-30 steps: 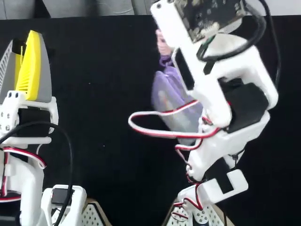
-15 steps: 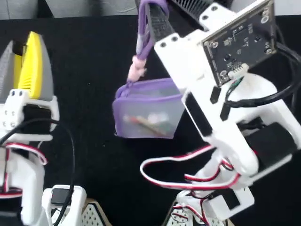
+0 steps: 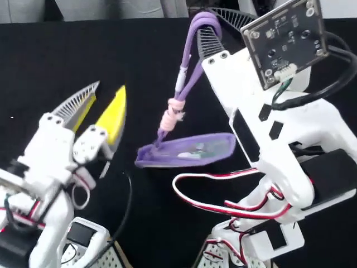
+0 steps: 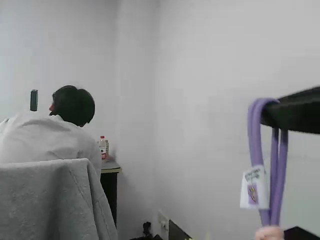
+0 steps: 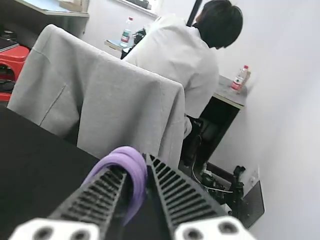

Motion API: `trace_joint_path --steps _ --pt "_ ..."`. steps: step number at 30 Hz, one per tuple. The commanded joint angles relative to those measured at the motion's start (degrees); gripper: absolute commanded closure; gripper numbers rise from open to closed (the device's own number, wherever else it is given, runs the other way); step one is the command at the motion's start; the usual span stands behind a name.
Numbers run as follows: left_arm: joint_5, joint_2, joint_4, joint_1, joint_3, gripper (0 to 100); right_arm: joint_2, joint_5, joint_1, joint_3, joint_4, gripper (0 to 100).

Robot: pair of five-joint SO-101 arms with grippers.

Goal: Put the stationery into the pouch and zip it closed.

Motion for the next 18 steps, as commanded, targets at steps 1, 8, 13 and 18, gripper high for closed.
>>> trace_joint_path --steps 1,8,13,18 --pt "-11.16 -3.60 6.95 1.10 -1.63 85 -0.92 -1.41 2.11 -1.71 0.09 98.8" --pt "-27.96 -6.51 29.54 8.48 -9.71 85 -0.92 -1.41 2.11 -1.63 0.18 98.8" --pt "-31.56 -6.07 38.51 15.16 -11.56 85 -1.01 -1.05 2.11 2.07 -0.26 98.8" --pt "-36.48 -5.98 37.89 18.86 -7.78 85 -1.01 -0.97 2.11 5.76 -0.97 98.8"
